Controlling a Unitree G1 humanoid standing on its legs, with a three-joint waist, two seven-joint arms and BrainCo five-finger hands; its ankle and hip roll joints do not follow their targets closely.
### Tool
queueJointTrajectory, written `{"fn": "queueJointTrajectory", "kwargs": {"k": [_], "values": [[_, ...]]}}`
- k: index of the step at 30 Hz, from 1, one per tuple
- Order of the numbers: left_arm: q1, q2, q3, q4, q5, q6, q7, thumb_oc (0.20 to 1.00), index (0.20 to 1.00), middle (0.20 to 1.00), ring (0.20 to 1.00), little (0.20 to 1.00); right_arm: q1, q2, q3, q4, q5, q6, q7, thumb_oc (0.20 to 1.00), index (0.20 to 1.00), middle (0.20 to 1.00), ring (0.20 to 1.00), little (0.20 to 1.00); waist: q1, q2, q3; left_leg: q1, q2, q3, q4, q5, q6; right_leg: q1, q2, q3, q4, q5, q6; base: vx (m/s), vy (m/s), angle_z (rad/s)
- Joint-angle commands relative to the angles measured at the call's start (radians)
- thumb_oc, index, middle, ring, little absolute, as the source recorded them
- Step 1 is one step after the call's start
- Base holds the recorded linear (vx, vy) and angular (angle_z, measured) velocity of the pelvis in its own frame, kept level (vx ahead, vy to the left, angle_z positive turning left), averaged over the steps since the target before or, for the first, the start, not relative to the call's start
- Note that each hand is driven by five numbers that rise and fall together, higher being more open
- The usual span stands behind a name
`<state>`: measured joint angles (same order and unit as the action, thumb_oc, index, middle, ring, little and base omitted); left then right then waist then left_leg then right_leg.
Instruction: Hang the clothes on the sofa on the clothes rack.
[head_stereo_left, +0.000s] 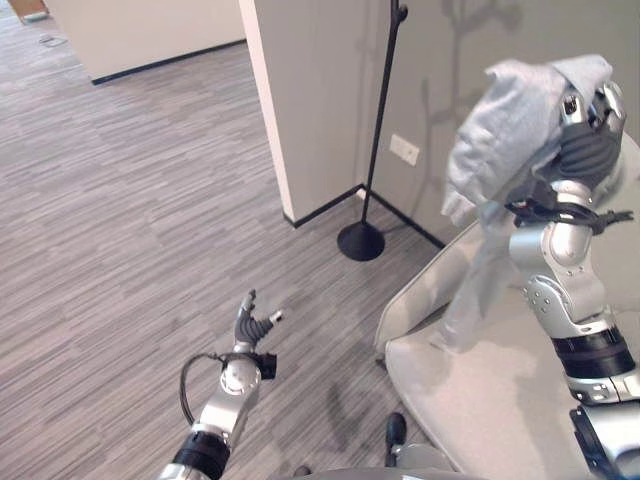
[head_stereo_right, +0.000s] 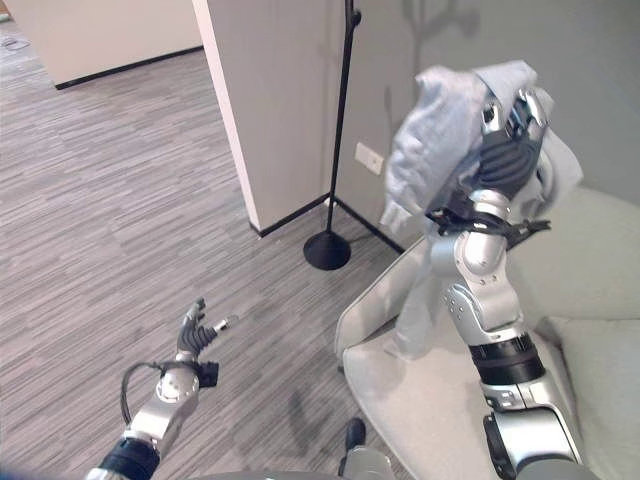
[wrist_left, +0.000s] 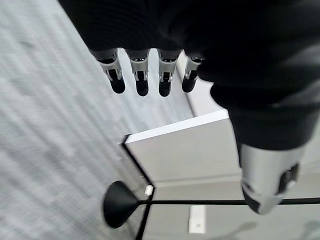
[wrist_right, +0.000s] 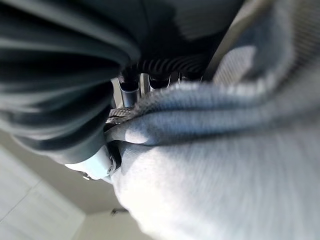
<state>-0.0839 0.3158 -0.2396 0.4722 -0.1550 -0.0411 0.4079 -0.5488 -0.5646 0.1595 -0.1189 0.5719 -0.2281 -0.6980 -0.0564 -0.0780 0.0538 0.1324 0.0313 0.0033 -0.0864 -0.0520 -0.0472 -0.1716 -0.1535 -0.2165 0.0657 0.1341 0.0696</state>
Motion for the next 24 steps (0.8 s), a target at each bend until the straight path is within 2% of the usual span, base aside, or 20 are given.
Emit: {"fn": "queueJointTrajectory", "kwargs": {"k": [1, 4, 7, 14, 17, 24], "values": [[-0.106, 0.004, -0.052, 0.019, 0.097, -0.065, 0.114, 1.000, 1.000, 1.000, 1.000, 1.000, -0.247, -0.094, 0.067, 0.033, -0.001, -0.037, -0.005, 0.200, 0.200, 0.200, 0.200, 0.200, 0.014, -0.003, 0.018, 0.059, -0.010, 0.052, -0.001, -0.076, -0.008, -0.003, -0.093, 0.071, -0.037, 0.157, 0.155, -0.03, 0.101, -0.18], [-0.179, -0.026, -0.123, 0.059, 0.097, -0.086, 0.154, 1.000, 1.000, 1.000, 1.000, 1.000, -0.366, -0.138, 0.140, 0.047, 0.040, -0.062, -0.016, 0.200, 0.200, 0.200, 0.200, 0.200, 0.000, -0.031, 0.005, 0.079, -0.021, 0.075, -0.001, -0.084, -0.005, 0.007, -0.091, 0.089, -0.061, 0.186, 0.164, -0.02, 0.067, -0.14], [-0.244, -0.048, -0.197, 0.090, 0.110, -0.089, 0.181, 1.000, 1.000, 1.000, 1.000, 1.000, -0.423, -0.156, 0.197, 0.030, 0.080, -0.083, -0.012, 0.200, 0.200, 0.200, 0.200, 0.200, -0.010, -0.046, 0.001, 0.092, -0.023, 0.090, -0.001, -0.088, -0.003, 0.008, -0.087, 0.103, -0.075, 0.202, 0.169, -0.02, 0.046, -0.19], [-0.388, -0.065, -0.337, 0.050, 0.197, -0.072, 0.213, 1.000, 1.000, 1.000, 1.000, 1.000, -0.416, -0.172, 0.308, -0.096, 0.184, -0.112, 0.069, 0.200, 0.200, 0.200, 0.200, 0.200, -0.035, -0.066, -0.003, 0.130, -0.026, 0.129, -0.001, -0.101, 0.002, 0.014, -0.070, 0.137, -0.084, 0.218, 0.180, 0.00, 0.015, -0.19], [-0.446, -0.059, -0.365, 0.012, 0.229, -0.069, 0.245, 1.000, 1.000, 1.000, 1.000, 1.000, -0.400, -0.201, 0.361, -0.157, 0.228, -0.117, 0.119, 0.200, 0.200, 0.200, 0.200, 0.200, -0.048, -0.072, -0.005, 0.141, -0.023, 0.144, -0.001, -0.105, 0.000, 0.009, -0.061, 0.153, -0.088, 0.228, 0.184, 0.00, 0.004, -0.22], [-0.521, -0.009, -0.359, -0.078, 0.328, -0.040, 0.340, 1.000, 1.000, 1.000, 1.000, 1.000, -0.354, -0.301, 0.468, -0.273, 0.317, -0.132, 0.239, 0.200, 0.200, 0.200, 0.200, 0.200, -0.064, -0.084, -0.001, 0.154, -0.018, 0.169, -0.001, -0.108, -0.005, 0.002, -0.049, 0.178, -0.099, 0.243, 0.192, -0.01, 0.001, -0.17]]}}
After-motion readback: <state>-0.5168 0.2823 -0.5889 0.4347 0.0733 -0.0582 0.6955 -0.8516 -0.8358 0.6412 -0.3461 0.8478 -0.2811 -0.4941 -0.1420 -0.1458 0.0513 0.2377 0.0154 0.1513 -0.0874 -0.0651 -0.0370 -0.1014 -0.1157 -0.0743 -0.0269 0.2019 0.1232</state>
